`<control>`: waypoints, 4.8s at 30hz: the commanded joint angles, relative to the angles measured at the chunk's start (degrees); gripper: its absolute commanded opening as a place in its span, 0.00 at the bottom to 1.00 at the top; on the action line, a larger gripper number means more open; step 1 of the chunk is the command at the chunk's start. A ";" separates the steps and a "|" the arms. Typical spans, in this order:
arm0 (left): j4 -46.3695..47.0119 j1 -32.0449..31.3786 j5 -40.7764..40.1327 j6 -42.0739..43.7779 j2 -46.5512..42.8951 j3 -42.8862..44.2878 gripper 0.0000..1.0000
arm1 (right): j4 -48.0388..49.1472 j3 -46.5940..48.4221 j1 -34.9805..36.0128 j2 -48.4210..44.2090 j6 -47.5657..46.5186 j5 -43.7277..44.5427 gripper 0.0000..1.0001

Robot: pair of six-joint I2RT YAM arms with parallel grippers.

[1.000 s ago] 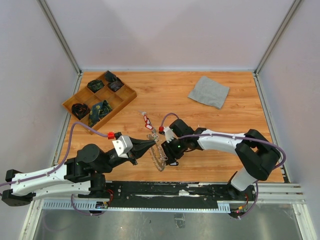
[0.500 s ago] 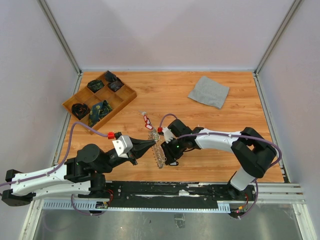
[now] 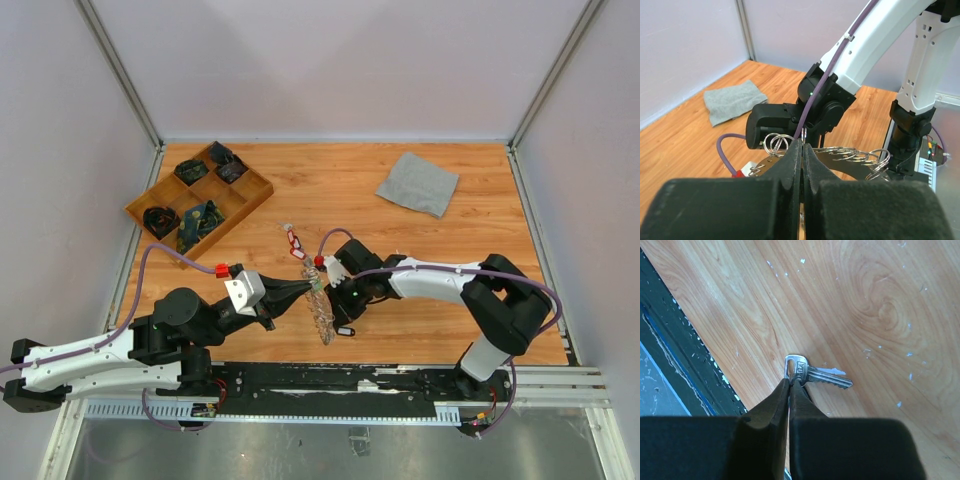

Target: Put the keys on the keyring

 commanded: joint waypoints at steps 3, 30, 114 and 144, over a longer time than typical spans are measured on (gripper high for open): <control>2.68 -0.37 0.43 -0.68 -0.31 1.88 0.00 | 0.38 -0.01 1.05 -5.01 -1.27 -1.70 0.01; 1.23 -0.37 -6.08 3.96 11.88 9.27 0.01 | -15.81 12.88 -1.72 -45.27 -21.29 15.12 0.01; 15.08 -0.37 -12.14 24.92 20.23 10.96 0.01 | 6.80 12.92 1.09 -41.09 -49.87 -2.16 0.00; 15.38 -0.37 -11.18 23.96 18.98 10.35 0.01 | 5.37 12.22 1.09 -41.44 -49.30 5.50 0.01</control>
